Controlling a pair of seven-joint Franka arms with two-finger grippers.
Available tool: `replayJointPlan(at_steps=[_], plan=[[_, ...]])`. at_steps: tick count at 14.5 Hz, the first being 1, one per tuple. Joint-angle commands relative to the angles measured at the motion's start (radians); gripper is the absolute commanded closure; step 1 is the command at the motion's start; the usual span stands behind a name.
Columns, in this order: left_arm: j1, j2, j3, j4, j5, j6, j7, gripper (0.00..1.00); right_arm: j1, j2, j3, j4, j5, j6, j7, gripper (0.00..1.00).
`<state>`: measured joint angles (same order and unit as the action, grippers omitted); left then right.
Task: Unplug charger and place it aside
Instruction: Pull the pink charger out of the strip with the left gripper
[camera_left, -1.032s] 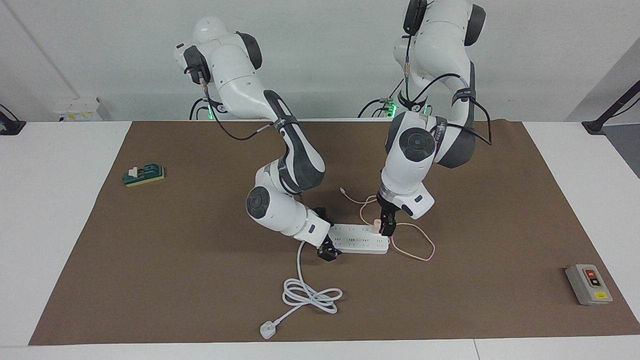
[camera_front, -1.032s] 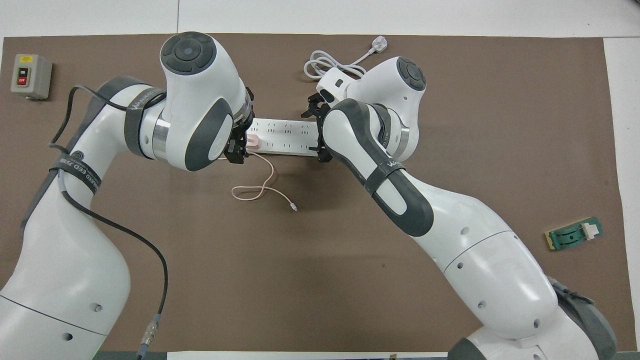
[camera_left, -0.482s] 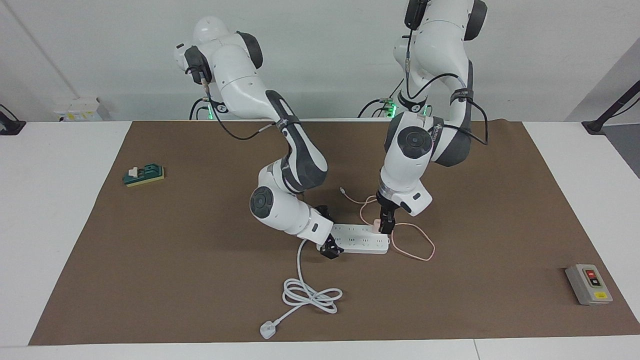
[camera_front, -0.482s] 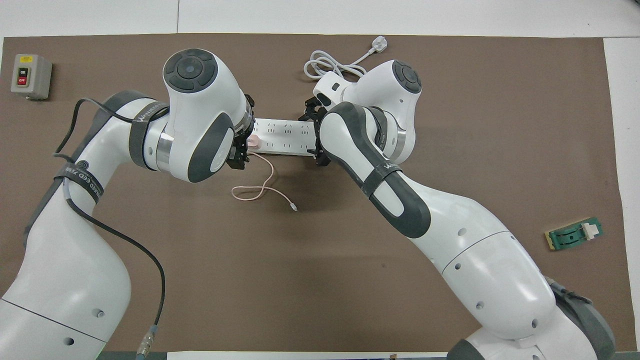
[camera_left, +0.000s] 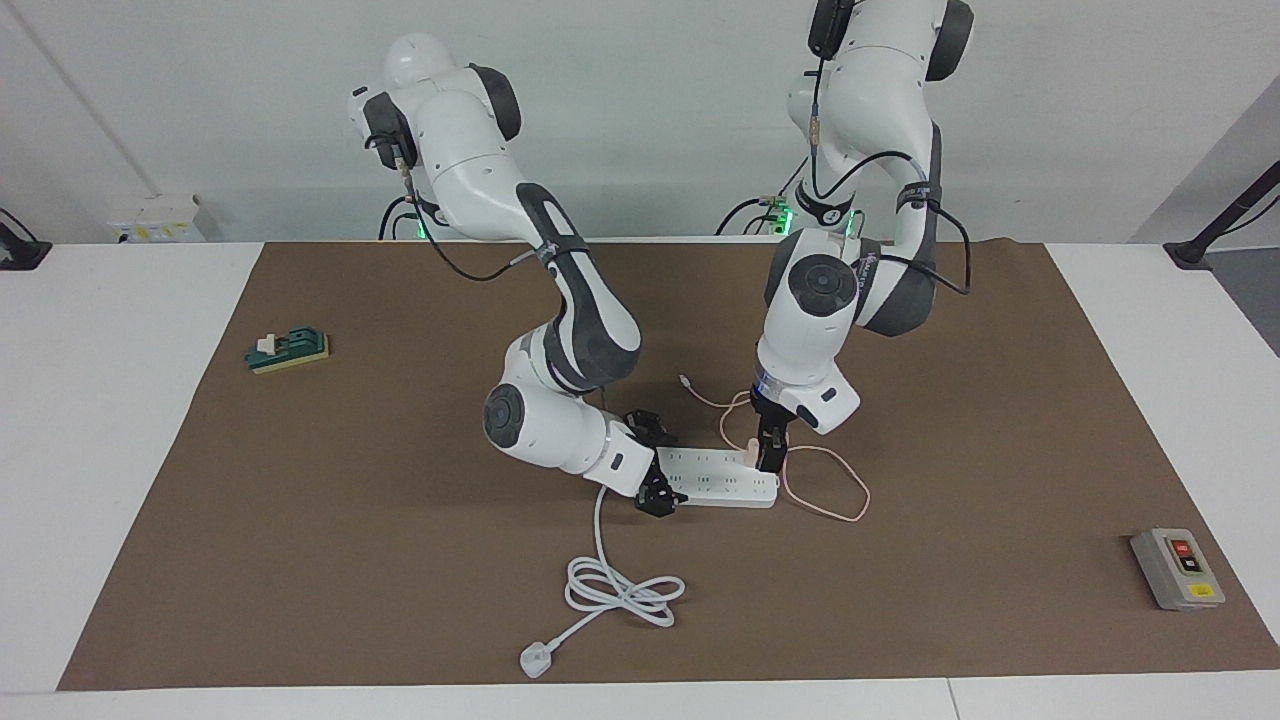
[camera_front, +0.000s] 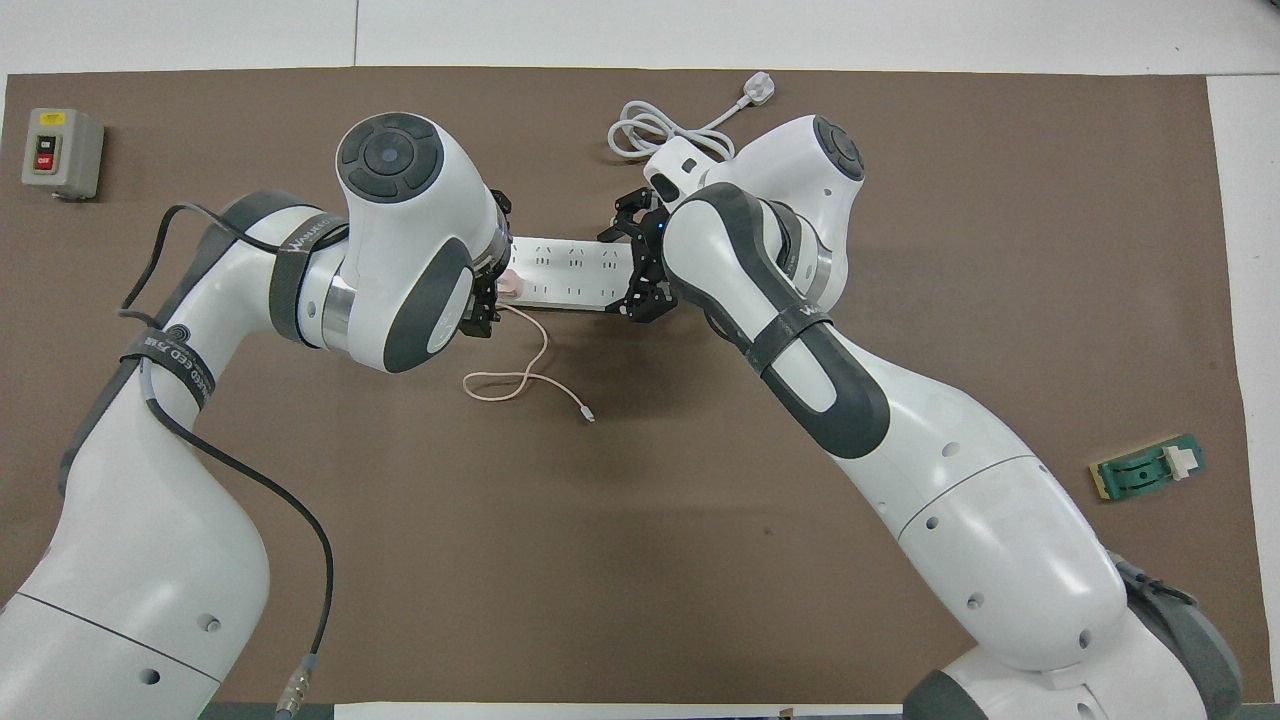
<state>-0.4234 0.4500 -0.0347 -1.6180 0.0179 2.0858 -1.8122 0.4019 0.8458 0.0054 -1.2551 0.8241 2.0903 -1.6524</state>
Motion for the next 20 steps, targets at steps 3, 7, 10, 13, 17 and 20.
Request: replayJointPlan(at_steps=[3,7,10,13,17,20], plan=[[-0.009,-0.019,0.015,-0.074,0.036,0.076,-0.022,0.00,0.011,-0.008,0.007,-0.024,0.000,0.033,0.000,0.00],[-0.008,-0.016,0.016,-0.074,0.037,0.080,-0.021,0.00,0.023,-0.008,0.008,-0.061,-0.022,0.109,-0.036,0.00],[-0.006,-0.013,0.015,-0.074,0.047,0.086,-0.022,0.00,0.025,-0.013,0.013,-0.087,-0.022,0.151,-0.075,0.00],[-0.006,-0.005,0.015,-0.074,0.045,0.088,-0.024,0.00,0.017,-0.017,0.022,-0.081,-0.026,0.143,-0.087,0.78],[-0.008,-0.001,0.015,-0.072,0.045,0.097,-0.041,0.00,0.017,-0.016,0.022,-0.081,-0.026,0.148,-0.099,1.00],[-0.009,0.003,0.015,-0.071,0.045,0.103,-0.052,0.00,0.014,-0.016,0.022,-0.081,-0.031,0.149,-0.101,1.00]])
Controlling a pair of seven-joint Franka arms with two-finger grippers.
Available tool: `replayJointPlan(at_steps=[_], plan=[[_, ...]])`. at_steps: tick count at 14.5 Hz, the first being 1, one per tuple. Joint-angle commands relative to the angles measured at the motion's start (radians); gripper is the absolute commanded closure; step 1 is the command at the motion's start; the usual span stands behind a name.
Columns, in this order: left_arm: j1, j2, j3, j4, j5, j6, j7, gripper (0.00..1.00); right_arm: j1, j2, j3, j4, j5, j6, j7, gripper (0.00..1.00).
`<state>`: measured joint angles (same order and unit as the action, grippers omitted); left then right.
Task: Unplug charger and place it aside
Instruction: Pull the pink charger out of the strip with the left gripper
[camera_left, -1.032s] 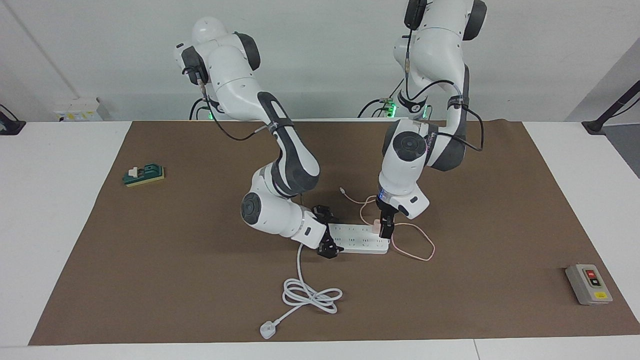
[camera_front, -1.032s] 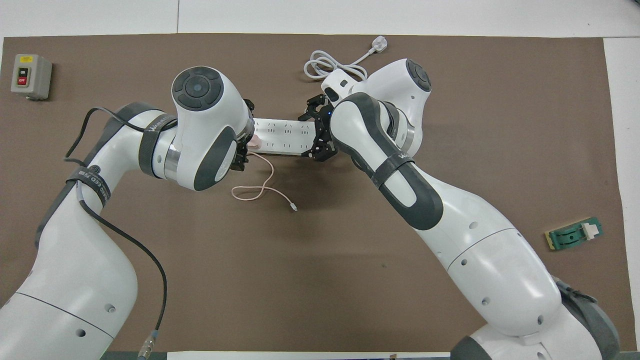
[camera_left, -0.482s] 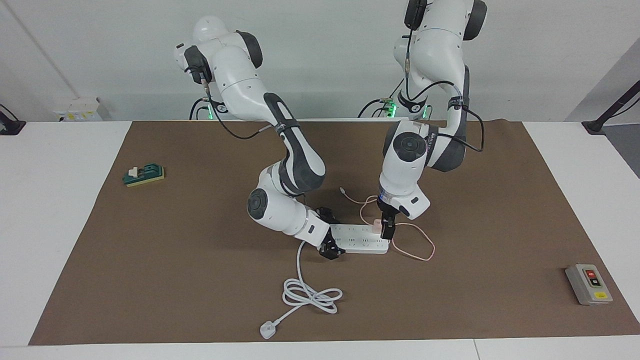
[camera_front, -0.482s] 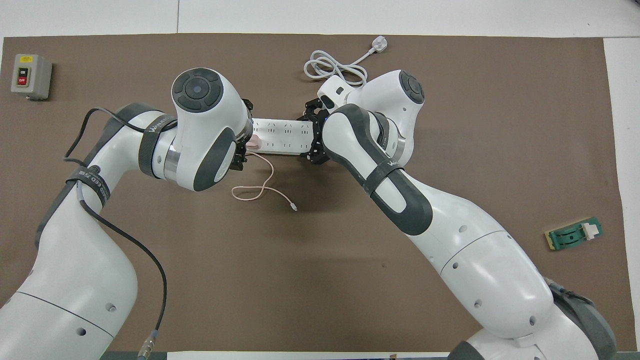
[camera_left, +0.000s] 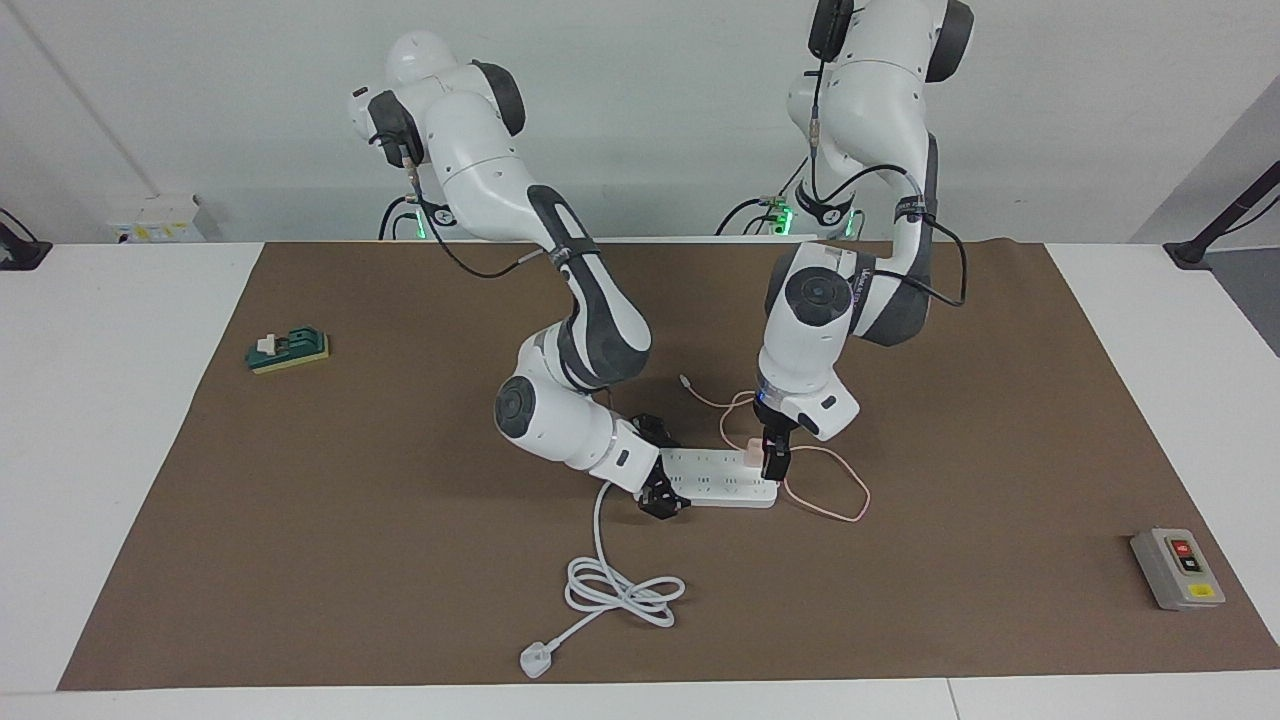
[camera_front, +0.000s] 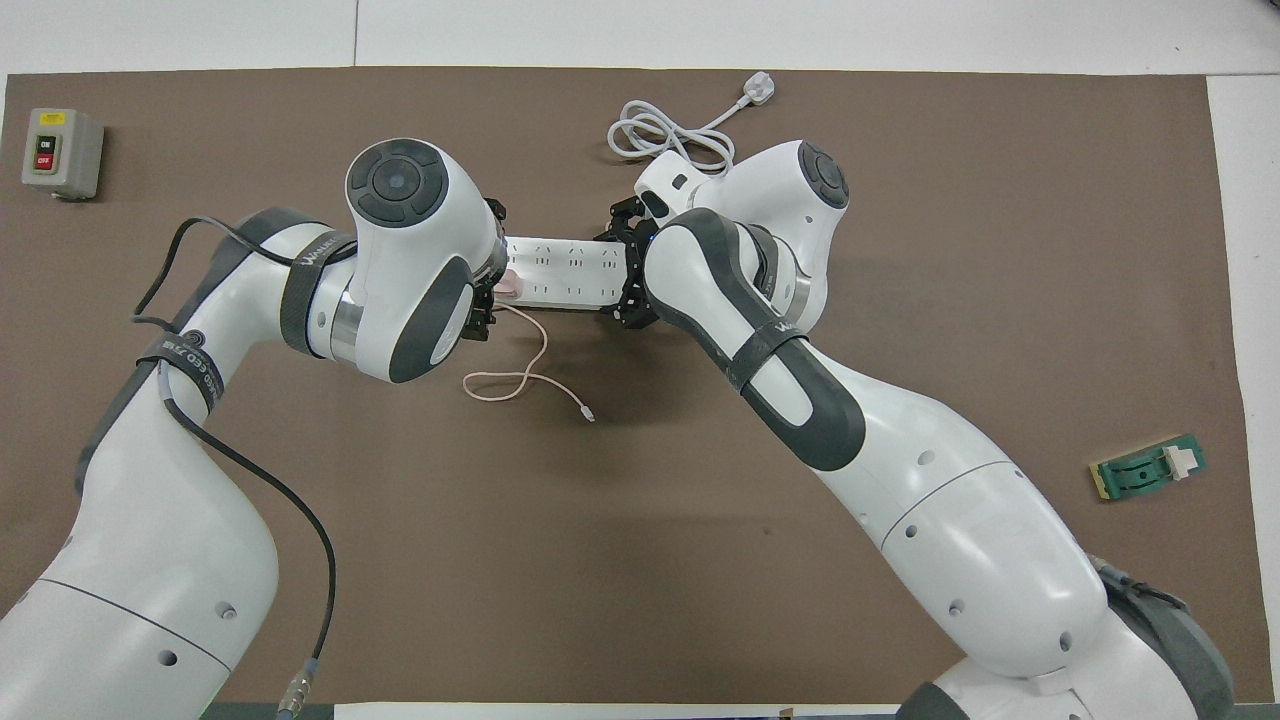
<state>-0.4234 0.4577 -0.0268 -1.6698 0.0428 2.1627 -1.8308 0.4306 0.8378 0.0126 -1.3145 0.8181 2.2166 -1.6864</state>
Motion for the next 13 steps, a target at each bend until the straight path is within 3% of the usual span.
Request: replayJointPlan(at_steps=[1,3,7,10,11,12,13], plan=[[-0.009,0.004,0.007,-0.016,0.020,0.026,-0.036,0.01,-0.015,-0.008,0.015,-0.022,-0.023,0.023,-0.067,1.00],[-0.011,0.009,0.007,-0.013,0.020,0.026,-0.036,0.06,-0.016,-0.008,0.015,-0.022,-0.025,0.023,-0.067,1.00],[-0.011,0.009,0.007,-0.010,0.020,0.025,-0.038,0.48,-0.016,-0.006,0.017,-0.022,-0.031,0.023,-0.067,1.00],[-0.012,0.009,0.007,-0.001,0.019,0.022,-0.053,0.66,-0.016,-0.006,0.015,-0.022,-0.031,0.023,-0.067,1.00],[-0.014,0.009,0.005,0.002,0.019,0.020,-0.058,0.75,-0.016,-0.006,0.015,-0.022,-0.031,0.023,-0.067,1.00],[-0.015,0.009,0.007,0.001,0.019,0.020,-0.058,0.94,-0.016,-0.006,0.015,-0.022,-0.031,0.023,-0.067,1.00],[-0.020,0.009,0.007,0.002,0.020,0.019,-0.067,1.00,-0.016,-0.006,0.015,-0.022,-0.031,0.023,-0.067,1.00]])
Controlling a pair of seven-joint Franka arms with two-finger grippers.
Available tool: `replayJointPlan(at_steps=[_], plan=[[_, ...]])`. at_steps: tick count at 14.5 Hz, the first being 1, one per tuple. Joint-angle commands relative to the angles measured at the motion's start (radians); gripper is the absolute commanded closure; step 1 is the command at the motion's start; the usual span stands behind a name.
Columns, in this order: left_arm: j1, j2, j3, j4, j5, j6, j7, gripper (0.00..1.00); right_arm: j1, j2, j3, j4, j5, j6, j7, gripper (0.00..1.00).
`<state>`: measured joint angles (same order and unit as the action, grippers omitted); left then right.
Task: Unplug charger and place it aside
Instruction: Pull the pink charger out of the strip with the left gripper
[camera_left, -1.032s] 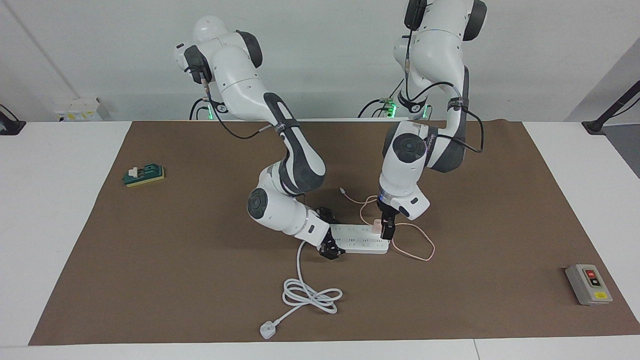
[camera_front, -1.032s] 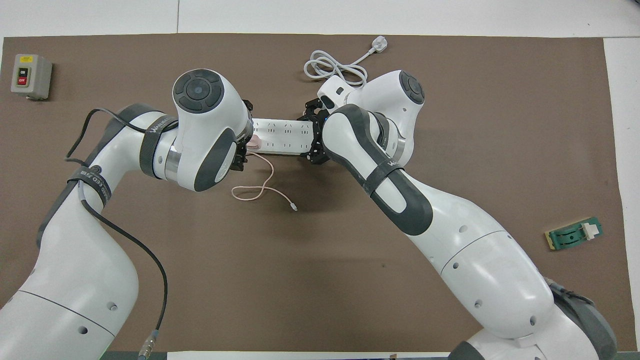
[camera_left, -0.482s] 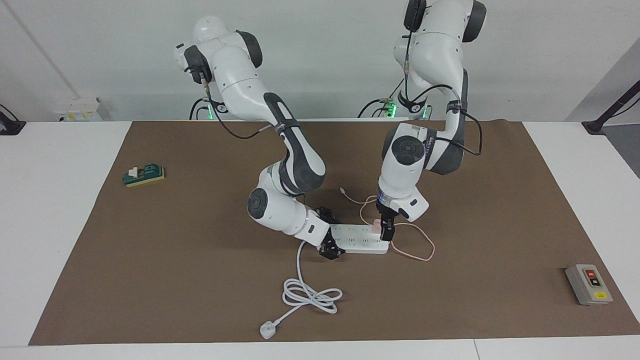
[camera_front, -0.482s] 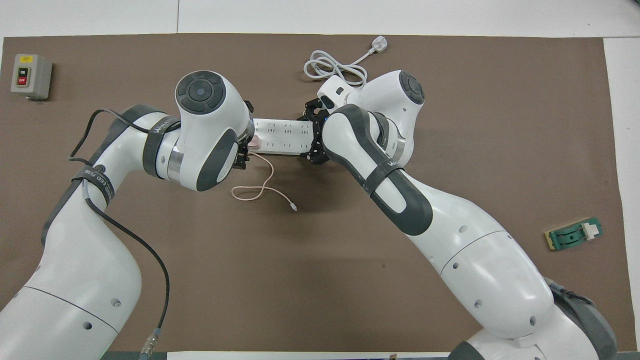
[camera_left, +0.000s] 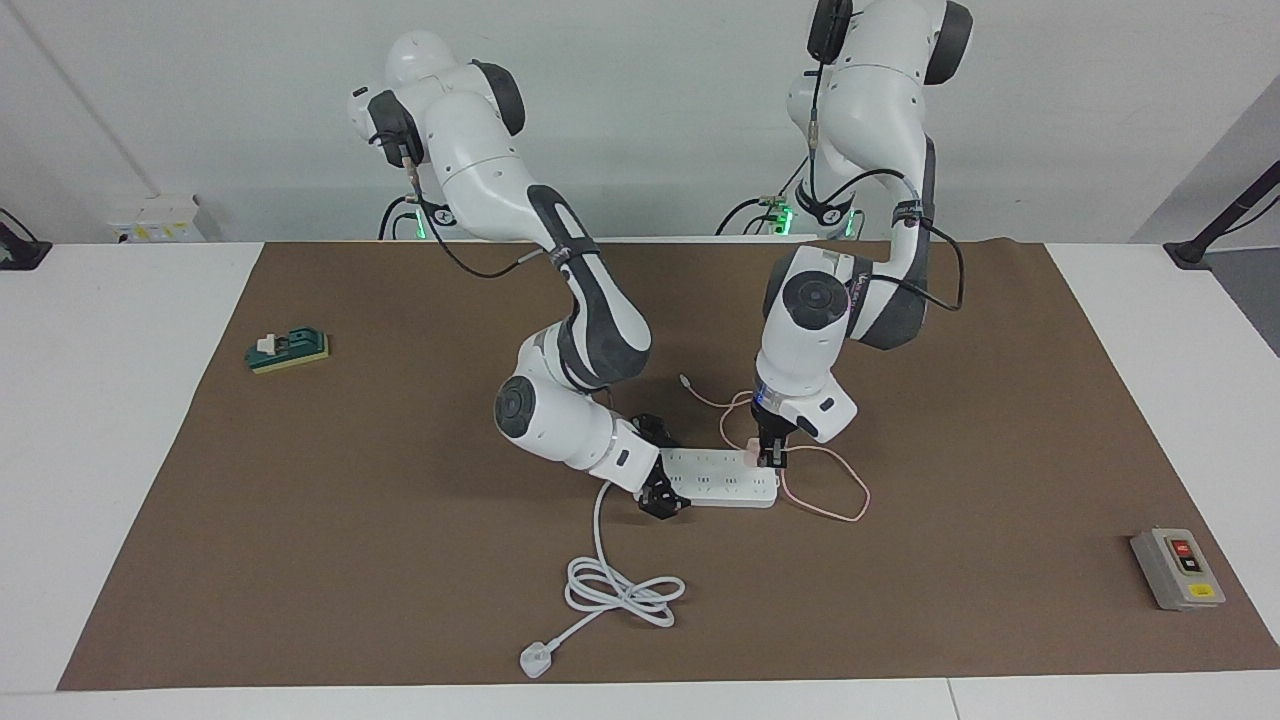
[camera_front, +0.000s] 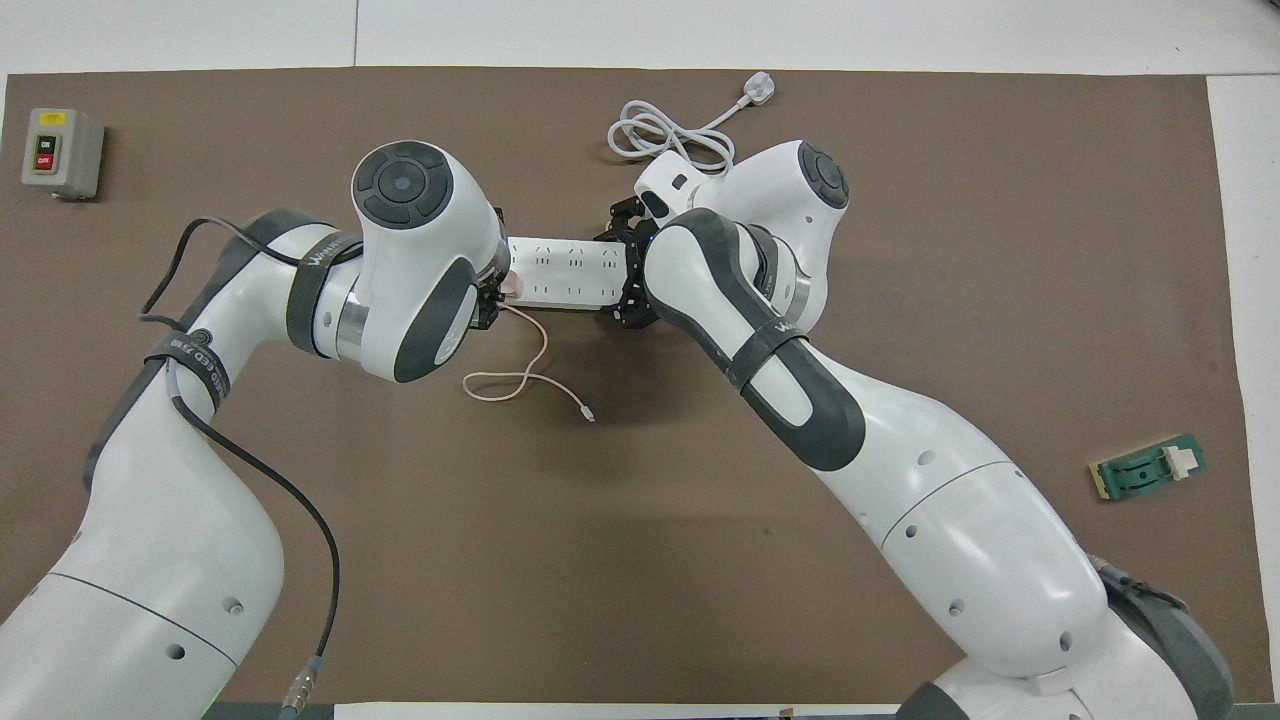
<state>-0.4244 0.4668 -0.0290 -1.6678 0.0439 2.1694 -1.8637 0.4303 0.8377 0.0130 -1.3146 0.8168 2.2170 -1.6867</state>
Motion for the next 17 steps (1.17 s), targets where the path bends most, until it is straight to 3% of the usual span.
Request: replayJointPlan(at_steps=[1,7,12,17], plan=[[-0.020,0.001,0.009,-0.001,0.027,0.012,-0.037,1.00,-0.016,-0.006,0.015,-0.021,-0.030,0.023,-0.067,1.00],[-0.016,0.001,0.009,0.014,0.039,-0.002,-0.028,1.00,-0.016,-0.006,0.015,-0.023,-0.030,0.021,-0.067,1.00],[0.002,-0.051,0.011,0.112,0.036,-0.212,0.063,1.00,-0.016,-0.006,0.015,-0.023,-0.030,0.021,-0.067,1.00],[0.019,-0.083,0.011,0.183,0.028,-0.296,0.093,1.00,-0.016,-0.006,0.013,-0.023,-0.028,0.021,-0.067,1.00]])
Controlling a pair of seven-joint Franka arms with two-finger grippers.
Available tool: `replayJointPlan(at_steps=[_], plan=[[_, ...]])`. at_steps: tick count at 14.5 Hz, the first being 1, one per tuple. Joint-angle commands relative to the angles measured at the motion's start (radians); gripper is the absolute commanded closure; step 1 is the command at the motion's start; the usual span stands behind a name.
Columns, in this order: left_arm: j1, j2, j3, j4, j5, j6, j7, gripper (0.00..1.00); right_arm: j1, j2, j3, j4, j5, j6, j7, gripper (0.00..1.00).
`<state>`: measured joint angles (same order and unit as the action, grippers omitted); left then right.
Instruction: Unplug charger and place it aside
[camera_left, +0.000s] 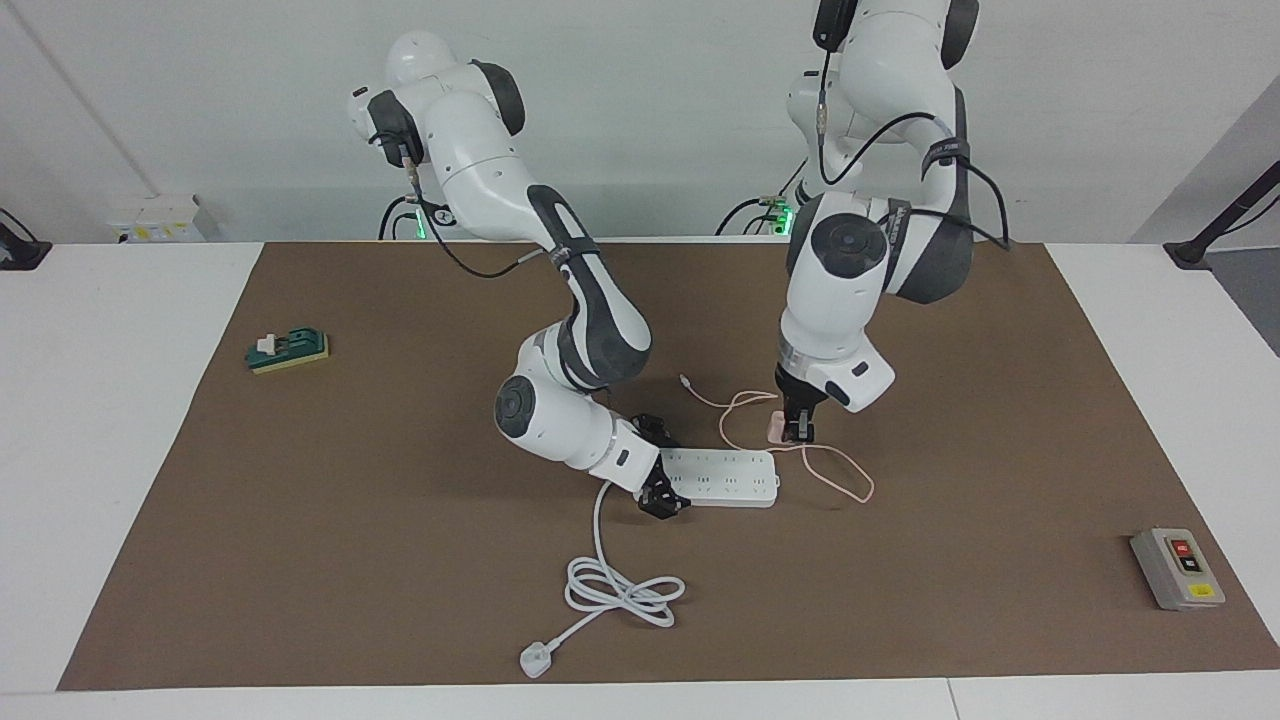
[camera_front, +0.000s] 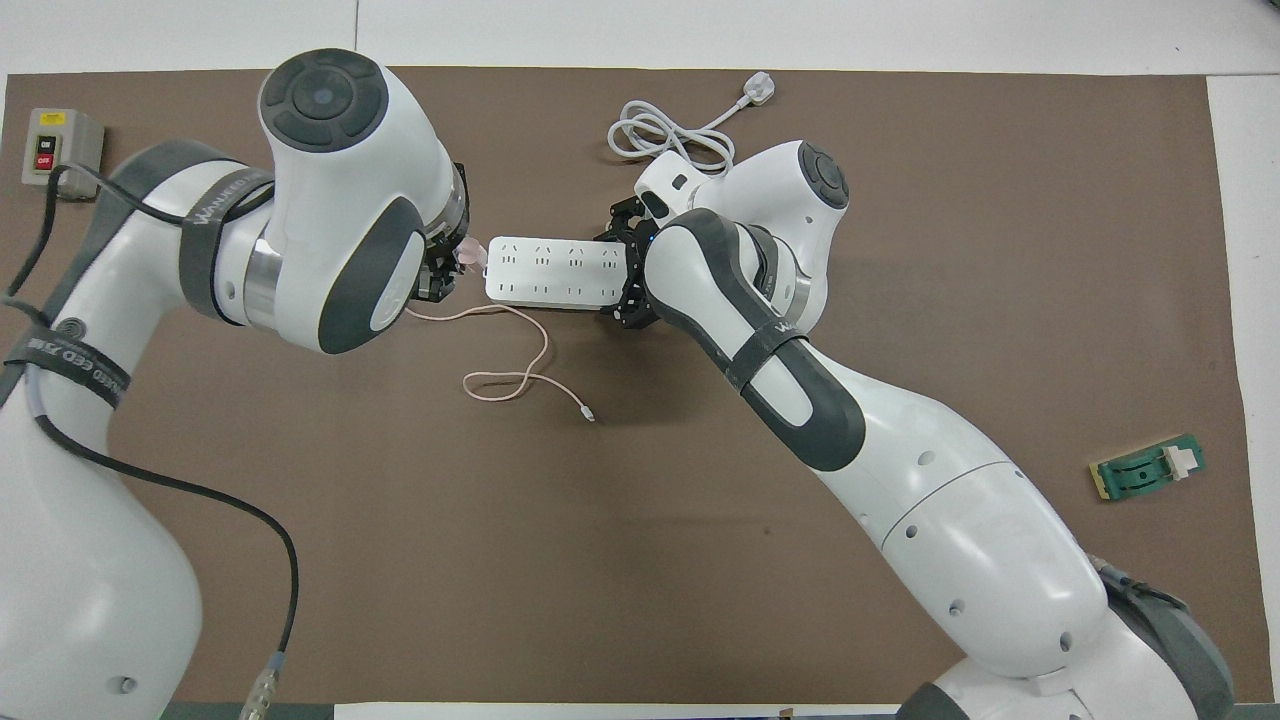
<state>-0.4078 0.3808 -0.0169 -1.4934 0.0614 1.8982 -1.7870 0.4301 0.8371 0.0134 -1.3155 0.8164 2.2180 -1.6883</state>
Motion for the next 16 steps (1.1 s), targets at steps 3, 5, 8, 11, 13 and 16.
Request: replayJointPlan(at_steps=[3,5,8,11,13,16], plan=[[0.003,0.004,-0.002,0.004,0.012,-0.028,0.027,1.00,-0.017,-0.006,0.011,-0.022,-0.028,0.022,-0.060,0.00],[0.003,0.001,-0.002,0.005,0.012,-0.047,0.104,1.00,-0.019,-0.006,0.010,-0.022,-0.028,0.022,-0.060,0.00],[0.013,-0.026,0.000,0.002,0.011,-0.112,0.323,1.00,-0.042,-0.010,0.005,-0.018,-0.023,-0.056,-0.063,0.00],[0.052,-0.065,-0.002,-0.004,0.011,-0.152,0.588,1.00,-0.067,-0.038,0.002,-0.004,-0.023,-0.083,-0.063,0.00],[0.096,-0.097,-0.003,-0.007,0.009,-0.179,0.755,1.00,-0.068,-0.065,-0.012,-0.004,-0.023,-0.096,-0.063,0.00],[0.162,-0.151,-0.003,-0.048,-0.037,-0.180,0.963,1.00,-0.064,-0.101,-0.046,-0.004,-0.029,-0.121,-0.064,0.00]])
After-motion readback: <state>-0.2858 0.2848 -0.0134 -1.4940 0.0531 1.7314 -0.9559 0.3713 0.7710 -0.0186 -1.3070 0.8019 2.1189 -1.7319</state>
